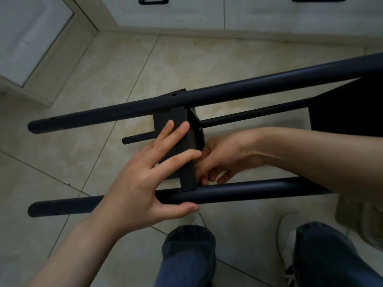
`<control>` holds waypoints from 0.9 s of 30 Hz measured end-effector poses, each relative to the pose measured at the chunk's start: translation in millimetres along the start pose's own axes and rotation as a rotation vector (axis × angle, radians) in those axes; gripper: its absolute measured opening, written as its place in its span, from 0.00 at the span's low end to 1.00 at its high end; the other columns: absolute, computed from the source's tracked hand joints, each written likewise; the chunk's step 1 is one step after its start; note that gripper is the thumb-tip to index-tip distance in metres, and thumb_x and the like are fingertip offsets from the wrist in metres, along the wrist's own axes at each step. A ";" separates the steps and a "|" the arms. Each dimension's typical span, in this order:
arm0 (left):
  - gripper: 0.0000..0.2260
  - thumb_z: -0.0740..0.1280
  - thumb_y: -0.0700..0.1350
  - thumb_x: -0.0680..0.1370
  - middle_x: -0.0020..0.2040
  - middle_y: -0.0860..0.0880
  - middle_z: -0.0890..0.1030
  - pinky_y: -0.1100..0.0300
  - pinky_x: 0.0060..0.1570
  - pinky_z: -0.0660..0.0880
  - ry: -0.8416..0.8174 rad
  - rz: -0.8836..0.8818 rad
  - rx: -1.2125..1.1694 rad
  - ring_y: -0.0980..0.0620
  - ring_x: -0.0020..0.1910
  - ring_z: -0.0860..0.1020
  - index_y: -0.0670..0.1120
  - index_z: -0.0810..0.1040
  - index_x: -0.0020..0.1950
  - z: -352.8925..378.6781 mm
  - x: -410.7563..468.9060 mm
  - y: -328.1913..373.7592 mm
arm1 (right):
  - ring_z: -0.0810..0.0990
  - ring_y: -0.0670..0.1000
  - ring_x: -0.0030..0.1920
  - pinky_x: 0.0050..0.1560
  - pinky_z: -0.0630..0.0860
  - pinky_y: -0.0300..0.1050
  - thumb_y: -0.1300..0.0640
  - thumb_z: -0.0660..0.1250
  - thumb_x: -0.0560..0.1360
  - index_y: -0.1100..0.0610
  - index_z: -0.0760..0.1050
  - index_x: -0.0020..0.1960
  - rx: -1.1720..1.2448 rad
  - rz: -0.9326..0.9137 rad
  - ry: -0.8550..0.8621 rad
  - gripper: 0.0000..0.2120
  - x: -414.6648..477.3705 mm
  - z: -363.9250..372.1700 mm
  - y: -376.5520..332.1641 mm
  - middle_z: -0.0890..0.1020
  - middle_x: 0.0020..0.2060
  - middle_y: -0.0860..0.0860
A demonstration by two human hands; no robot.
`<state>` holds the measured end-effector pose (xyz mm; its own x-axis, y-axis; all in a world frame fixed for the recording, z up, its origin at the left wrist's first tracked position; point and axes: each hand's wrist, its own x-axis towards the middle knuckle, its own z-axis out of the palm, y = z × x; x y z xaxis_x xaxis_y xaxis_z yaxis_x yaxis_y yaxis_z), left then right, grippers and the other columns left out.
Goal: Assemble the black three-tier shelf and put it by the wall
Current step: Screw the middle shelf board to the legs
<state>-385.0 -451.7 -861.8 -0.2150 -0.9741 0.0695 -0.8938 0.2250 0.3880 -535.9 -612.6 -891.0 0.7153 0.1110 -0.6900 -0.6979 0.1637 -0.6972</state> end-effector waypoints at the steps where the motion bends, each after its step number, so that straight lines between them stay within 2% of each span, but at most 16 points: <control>1: 0.34 0.70 0.65 0.72 0.83 0.51 0.55 0.52 0.73 0.61 -0.002 -0.002 -0.001 0.47 0.82 0.52 0.55 0.67 0.75 0.0 0.0 0.0 | 0.77 0.45 0.39 0.50 0.73 0.44 0.54 0.69 0.77 0.53 0.81 0.44 -0.004 0.001 0.004 0.05 0.2 0.6 -0.2 0.81 0.34 0.47; 4: 0.34 0.70 0.65 0.73 0.83 0.51 0.55 0.51 0.73 0.61 -0.003 -0.005 -0.003 0.47 0.82 0.51 0.56 0.67 0.75 -0.2 0.2 -0.4 | 0.77 0.44 0.37 0.49 0.72 0.44 0.55 0.68 0.77 0.53 0.81 0.43 0.009 -0.008 -0.009 0.05 -1.8 0.6 -0.6 0.81 0.34 0.47; 8: 0.34 0.70 0.65 0.72 0.83 0.51 0.55 0.50 0.72 0.62 0.001 -0.004 -0.006 0.47 0.82 0.52 0.55 0.67 0.75 -0.1 0.5 -0.2 | 0.77 0.43 0.35 0.47 0.73 0.43 0.59 0.69 0.77 0.52 0.81 0.37 0.051 -0.035 -0.017 0.10 -4.5 -2.1 -0.1 0.81 0.34 0.48; 17: 0.34 0.70 0.65 0.72 0.83 0.51 0.55 0.50 0.73 0.62 -0.002 -0.006 -0.014 0.47 0.82 0.52 0.56 0.68 0.75 0.4 0.1 -0.4 | 0.78 0.44 0.38 0.52 0.74 0.46 0.55 0.69 0.77 0.52 0.81 0.40 -0.013 -0.015 -0.013 0.07 -1.9 0.2 -0.4 0.81 0.33 0.47; 27: 0.34 0.71 0.65 0.72 0.83 0.51 0.55 0.50 0.73 0.62 -0.001 0.000 -0.020 0.47 0.82 0.51 0.55 0.67 0.75 0.2 1.0 -0.2 | 0.76 0.44 0.37 0.51 0.72 0.45 0.53 0.69 0.77 0.51 0.82 0.40 -0.014 -0.009 -0.014 0.07 -2.1 -2.3 1.9 0.81 0.35 0.47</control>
<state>-385.1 -452.7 -862.0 -0.2158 -0.9740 0.0685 -0.8858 0.2248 0.4059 -538.8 -614.7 -891.3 0.7216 0.1236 -0.6812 -0.6921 0.1506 -0.7059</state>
